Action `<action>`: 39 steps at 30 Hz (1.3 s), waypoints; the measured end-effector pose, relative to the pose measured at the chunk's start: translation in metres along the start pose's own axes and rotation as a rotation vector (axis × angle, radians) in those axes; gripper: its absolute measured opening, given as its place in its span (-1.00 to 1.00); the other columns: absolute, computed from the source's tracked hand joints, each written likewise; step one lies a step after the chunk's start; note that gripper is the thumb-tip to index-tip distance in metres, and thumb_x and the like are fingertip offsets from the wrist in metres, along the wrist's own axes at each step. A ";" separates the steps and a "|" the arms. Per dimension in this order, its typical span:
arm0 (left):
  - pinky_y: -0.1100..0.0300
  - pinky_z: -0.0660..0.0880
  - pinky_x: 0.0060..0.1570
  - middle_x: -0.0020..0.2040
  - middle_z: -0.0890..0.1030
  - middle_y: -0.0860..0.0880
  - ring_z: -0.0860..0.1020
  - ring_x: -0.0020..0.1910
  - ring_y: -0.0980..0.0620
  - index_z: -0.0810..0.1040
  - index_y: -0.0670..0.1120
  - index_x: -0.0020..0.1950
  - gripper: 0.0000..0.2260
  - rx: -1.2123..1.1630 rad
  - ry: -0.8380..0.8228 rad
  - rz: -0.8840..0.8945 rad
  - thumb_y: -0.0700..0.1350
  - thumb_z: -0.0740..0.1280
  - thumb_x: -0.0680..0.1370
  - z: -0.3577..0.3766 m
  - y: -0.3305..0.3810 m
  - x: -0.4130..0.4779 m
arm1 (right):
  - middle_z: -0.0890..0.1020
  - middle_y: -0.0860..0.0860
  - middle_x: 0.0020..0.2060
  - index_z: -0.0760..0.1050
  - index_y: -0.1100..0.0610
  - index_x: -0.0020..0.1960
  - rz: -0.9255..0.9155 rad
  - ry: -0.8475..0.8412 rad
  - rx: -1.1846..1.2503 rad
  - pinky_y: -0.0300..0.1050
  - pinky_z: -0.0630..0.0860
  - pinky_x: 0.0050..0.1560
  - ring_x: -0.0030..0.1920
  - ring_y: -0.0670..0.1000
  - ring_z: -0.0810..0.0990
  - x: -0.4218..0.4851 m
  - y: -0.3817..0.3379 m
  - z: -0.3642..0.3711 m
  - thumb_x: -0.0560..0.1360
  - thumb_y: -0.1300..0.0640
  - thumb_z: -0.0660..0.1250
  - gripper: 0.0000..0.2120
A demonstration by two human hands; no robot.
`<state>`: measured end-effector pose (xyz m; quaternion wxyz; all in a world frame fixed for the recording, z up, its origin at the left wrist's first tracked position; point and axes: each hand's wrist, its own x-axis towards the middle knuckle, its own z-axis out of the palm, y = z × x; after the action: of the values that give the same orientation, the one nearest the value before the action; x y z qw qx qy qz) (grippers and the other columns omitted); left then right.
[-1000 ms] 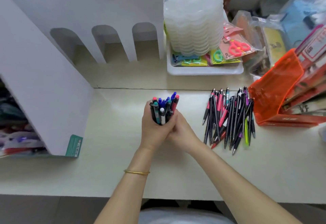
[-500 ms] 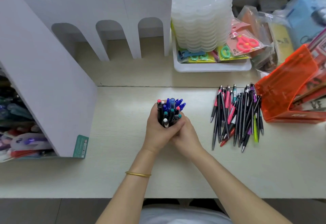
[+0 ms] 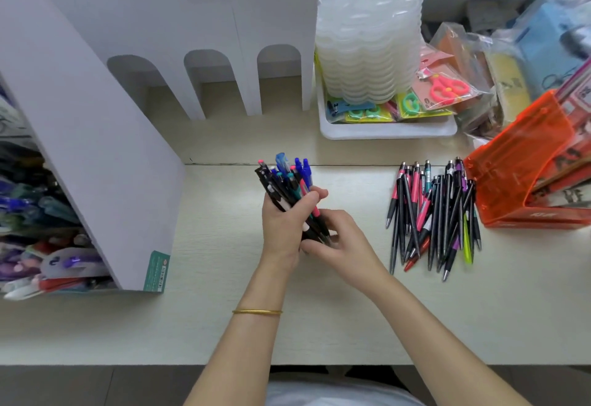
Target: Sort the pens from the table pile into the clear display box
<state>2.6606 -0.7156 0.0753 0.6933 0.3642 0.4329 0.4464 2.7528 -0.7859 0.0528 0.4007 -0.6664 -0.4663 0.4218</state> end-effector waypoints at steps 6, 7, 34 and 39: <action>0.13 0.55 -0.22 -0.21 0.51 -0.13 0.56 -0.31 -0.01 0.46 -0.24 0.02 -0.71 -0.236 0.008 -0.052 -0.25 0.36 0.32 0.006 0.012 -0.004 | 0.56 0.02 -0.05 0.30 0.04 0.21 0.044 -0.095 0.160 -0.16 0.54 -0.12 -0.17 -0.05 0.61 -0.010 -0.012 0.001 0.52 0.11 0.34 -0.67; 0.15 0.54 -0.25 -0.21 0.51 -0.14 0.55 -0.33 -0.01 0.46 -0.23 0.01 -0.71 -0.228 0.015 -0.050 -0.24 0.36 0.31 0.008 0.013 -0.005 | 0.55 0.02 -0.08 0.29 0.06 0.22 0.049 -0.102 0.180 -0.14 0.55 -0.16 -0.23 -0.04 0.60 -0.013 -0.015 0.000 0.55 0.11 0.30 -0.70; 0.17 0.53 -0.28 -0.20 0.54 -0.06 0.50 -0.34 0.05 0.49 -0.13 0.16 -0.54 -0.354 -0.204 -0.132 -0.23 0.40 0.27 -0.009 0.028 -0.103 | 0.57 0.06 -0.26 0.53 0.19 -0.05 0.048 0.046 0.292 -0.23 0.36 -0.42 -0.46 -0.07 0.42 -0.051 -0.060 -0.047 0.63 0.12 0.14 -0.76; 0.17 0.51 -0.28 -0.20 0.54 -0.06 0.48 -0.32 0.03 0.48 -0.16 0.15 -0.52 -0.301 -0.143 -0.071 -0.25 0.40 0.24 -0.043 0.040 -0.143 | 0.57 -0.04 -0.34 0.53 0.13 -0.08 -0.076 -0.065 0.327 -0.22 0.42 -0.40 -0.44 -0.04 0.45 -0.068 -0.103 -0.010 0.56 0.24 0.27 -0.91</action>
<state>2.5763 -0.8301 0.1350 0.7845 0.2714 0.3233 0.4543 2.7186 -0.8276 0.1647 0.5041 -0.5602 -0.4290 0.4981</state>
